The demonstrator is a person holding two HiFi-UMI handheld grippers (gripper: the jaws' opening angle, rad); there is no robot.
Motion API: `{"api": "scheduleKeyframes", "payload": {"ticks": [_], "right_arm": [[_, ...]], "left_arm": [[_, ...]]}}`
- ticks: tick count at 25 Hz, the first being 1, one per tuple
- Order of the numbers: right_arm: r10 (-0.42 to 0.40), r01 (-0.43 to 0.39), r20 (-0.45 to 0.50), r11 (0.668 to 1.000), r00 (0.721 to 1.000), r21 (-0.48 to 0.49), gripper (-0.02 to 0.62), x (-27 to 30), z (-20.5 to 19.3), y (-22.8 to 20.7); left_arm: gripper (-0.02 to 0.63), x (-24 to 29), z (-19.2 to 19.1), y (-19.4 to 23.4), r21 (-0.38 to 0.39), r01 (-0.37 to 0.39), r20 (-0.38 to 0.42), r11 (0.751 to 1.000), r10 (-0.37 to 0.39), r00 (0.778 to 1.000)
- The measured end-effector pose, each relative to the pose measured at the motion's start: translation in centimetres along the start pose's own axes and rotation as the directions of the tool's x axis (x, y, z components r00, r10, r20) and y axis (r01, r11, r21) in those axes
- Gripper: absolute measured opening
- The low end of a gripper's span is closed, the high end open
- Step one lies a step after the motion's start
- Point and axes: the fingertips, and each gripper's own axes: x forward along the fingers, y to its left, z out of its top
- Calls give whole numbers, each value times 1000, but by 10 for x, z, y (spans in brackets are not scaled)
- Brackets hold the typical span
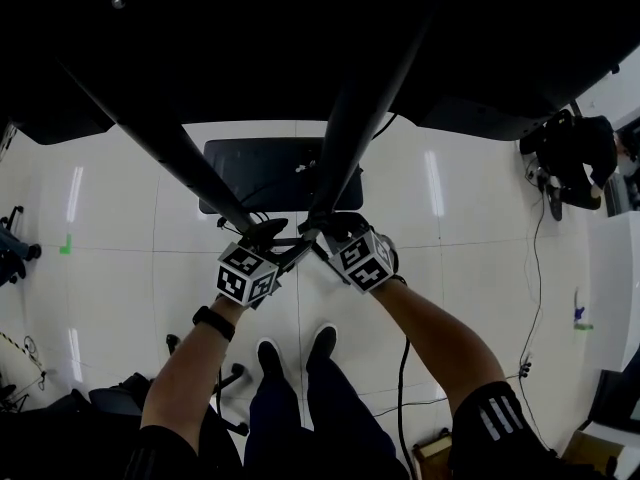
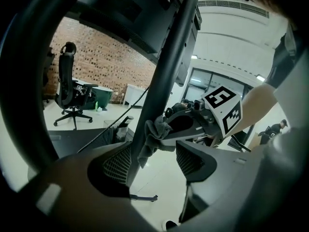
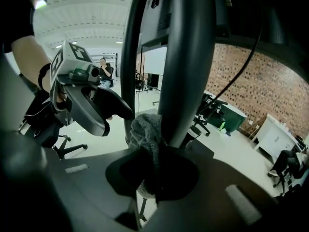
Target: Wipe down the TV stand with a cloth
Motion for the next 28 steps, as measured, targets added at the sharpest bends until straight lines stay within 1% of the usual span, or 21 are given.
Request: {"api": "scheduleKeyframes", "payload": {"ticks": [3,10,17,19,22,25,28], "right_arm": [[5,-4,-20,1000,1000,17,32,20,-18,5],[1,2,-70,999,998,53,33,56,-55,12],[-2,12,-98,995,995,100,34,77,-76,14],[-2,12,-98,994,995,108,34,75,-75,16],[5,5,-70,990,998,142,34,61,-65,22],[10,-8,-6,981,1000,192,34,32,-40,33],[-2,-15,81,978,997,210,34,-1,-8,44]], "left_arm": [[313,8,-19,12,-31,-11,-6,999,11,1000],[313,24,-58,32,-62,-14,-43,998,11,999],[314,35,-75,38,-88,5,-57,996,-10,998],[314,34,-77,37,-86,8,-62,996,-13,998],[314,24,-66,29,-93,14,-40,996,-18,999],[314,3,-52,12,-89,30,-16,996,-32,999],[314,-28,-33,-6,-56,44,2,997,-44,999]]}}
